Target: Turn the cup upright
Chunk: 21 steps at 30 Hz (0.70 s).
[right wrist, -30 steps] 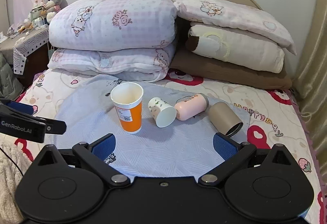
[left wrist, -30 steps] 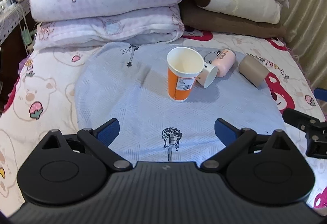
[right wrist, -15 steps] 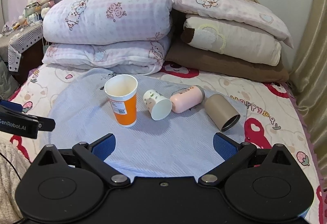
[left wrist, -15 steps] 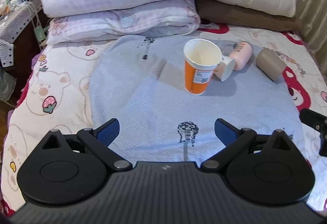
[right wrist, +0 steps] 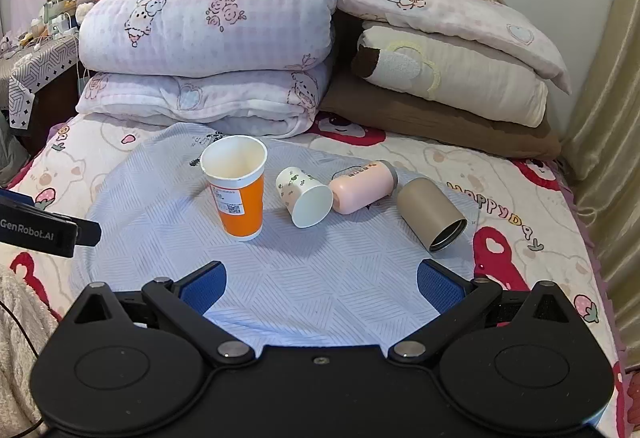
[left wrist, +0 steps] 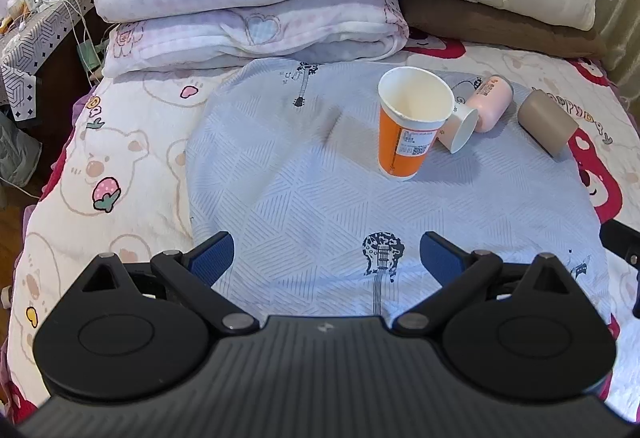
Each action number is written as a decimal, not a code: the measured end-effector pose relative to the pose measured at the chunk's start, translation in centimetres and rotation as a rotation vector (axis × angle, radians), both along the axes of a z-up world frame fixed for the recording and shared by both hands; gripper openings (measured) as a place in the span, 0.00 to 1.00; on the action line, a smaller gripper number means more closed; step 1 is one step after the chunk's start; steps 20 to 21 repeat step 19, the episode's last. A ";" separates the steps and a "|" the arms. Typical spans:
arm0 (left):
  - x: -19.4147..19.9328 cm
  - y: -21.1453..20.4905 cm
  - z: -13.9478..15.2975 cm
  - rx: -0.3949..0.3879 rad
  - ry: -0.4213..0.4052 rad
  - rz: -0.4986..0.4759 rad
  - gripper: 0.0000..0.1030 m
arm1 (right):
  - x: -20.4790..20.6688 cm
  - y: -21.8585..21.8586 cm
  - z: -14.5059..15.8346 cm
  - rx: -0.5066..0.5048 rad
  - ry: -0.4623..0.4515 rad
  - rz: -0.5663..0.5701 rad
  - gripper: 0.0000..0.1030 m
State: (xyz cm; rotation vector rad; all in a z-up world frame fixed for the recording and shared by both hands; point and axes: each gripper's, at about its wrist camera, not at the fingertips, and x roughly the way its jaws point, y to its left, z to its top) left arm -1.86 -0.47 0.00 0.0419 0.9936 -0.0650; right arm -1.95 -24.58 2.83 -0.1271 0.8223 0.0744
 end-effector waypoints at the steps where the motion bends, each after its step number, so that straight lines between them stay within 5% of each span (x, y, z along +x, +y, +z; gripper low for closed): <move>1: 0.0 -0.1 0.0 0.001 0.003 -0.003 0.98 | 0.0 -0.1 0.0 0.000 -0.001 -0.001 1.00; 21: -0.4 -0.2 -0.4 0.020 0.024 -0.023 0.98 | 0.0 -0.3 -0.3 -0.015 0.011 -0.016 1.00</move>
